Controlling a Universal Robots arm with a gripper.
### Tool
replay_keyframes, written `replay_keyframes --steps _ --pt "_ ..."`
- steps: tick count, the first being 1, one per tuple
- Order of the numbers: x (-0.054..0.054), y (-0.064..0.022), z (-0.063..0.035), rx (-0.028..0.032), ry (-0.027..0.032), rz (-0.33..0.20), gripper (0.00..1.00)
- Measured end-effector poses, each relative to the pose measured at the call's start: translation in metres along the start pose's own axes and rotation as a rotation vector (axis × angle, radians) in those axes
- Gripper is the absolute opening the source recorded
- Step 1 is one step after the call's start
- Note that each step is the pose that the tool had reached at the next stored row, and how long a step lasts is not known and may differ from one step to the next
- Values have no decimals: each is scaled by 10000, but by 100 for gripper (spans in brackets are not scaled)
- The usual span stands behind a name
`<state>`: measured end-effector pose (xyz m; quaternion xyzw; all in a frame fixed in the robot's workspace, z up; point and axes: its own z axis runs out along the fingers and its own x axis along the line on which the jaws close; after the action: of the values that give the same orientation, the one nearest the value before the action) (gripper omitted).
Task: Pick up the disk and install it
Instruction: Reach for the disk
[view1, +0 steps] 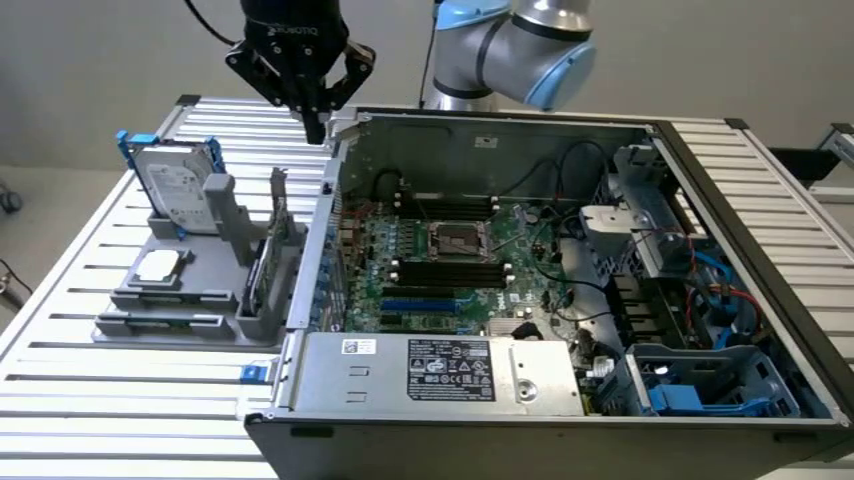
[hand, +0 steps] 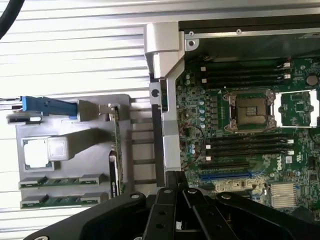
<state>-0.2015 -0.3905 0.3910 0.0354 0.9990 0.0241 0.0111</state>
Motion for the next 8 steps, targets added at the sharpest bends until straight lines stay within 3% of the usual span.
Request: replay_keyframes --steps 8 --pt "373 103 11 -3 -35 -2 11"
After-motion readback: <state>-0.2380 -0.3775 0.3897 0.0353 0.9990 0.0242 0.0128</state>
